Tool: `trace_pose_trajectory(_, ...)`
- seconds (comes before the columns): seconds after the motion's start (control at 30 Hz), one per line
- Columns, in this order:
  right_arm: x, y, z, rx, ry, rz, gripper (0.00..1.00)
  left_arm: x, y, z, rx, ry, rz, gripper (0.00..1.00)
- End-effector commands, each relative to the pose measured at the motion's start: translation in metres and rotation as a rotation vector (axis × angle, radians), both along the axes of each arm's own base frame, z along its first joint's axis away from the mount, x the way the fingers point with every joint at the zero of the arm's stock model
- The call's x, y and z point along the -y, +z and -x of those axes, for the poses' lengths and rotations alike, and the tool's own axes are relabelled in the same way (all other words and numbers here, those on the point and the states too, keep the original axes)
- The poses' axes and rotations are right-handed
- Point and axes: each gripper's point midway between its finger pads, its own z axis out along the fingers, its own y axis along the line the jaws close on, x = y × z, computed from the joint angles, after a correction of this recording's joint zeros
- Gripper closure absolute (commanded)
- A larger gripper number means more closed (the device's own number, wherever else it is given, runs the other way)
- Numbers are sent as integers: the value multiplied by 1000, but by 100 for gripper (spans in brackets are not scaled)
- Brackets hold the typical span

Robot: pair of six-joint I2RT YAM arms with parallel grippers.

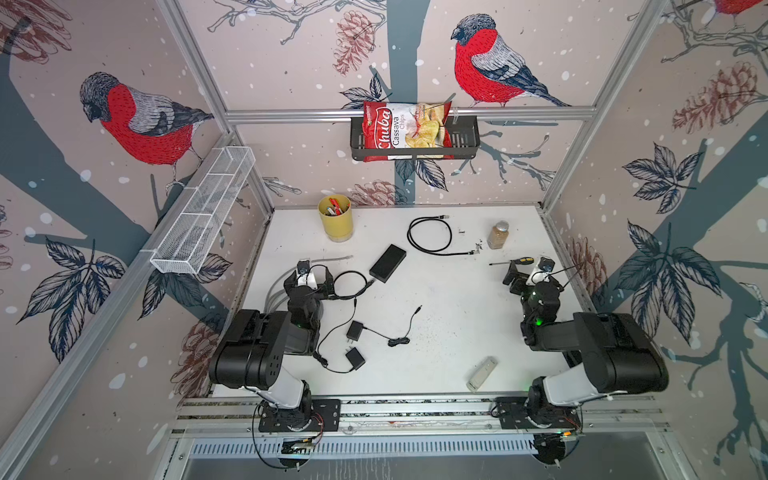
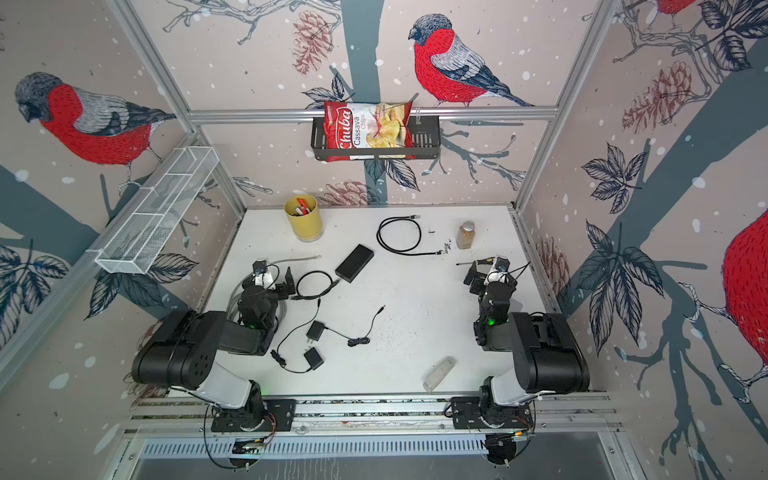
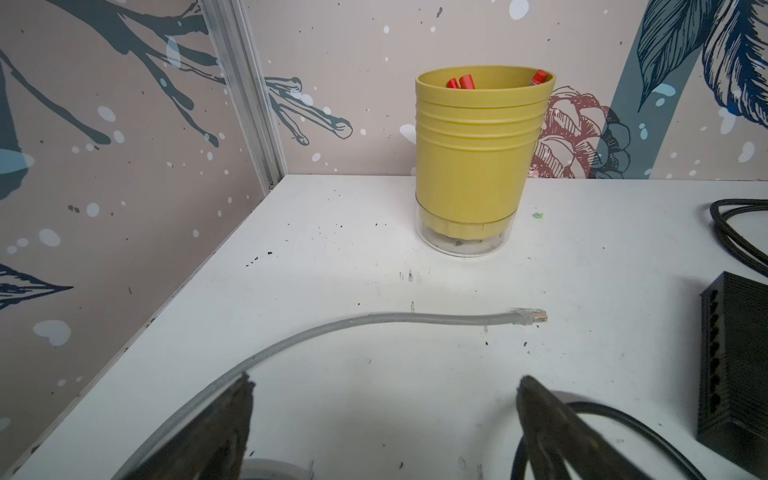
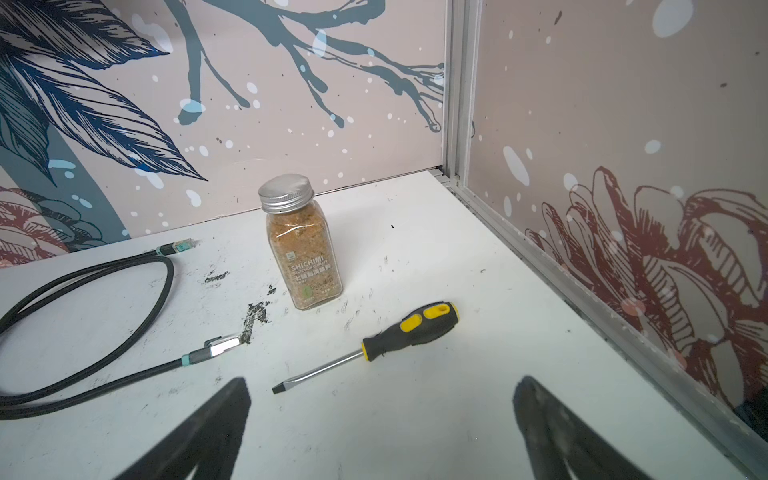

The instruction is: Insert the plug into the switch port

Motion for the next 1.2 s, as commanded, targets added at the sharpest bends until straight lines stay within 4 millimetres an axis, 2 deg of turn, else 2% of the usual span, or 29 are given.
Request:
trace_pose_trajectory(0.0,-1,3,-1,8,8,11,0,0,15,-2,61,1,5,3)
trace_pose_trajectory(1.03,-1,6,-2,16,12,8,1,0,15,-3,61,-1,5,3)
trace_pose_trajectory(1.1,13,17,-9,17,-74,-12,1,0,15,-3,60,-1,6,3)
trace_pose_trajectory(1.13,23,10,-11,-64,-126,-39,1,-2,16,-4,61,3,13,3)
trace_pose_trajectory(1.17,34,12,-16,-117,-179,-89,0,-3,18,-6,56,3,26,4)
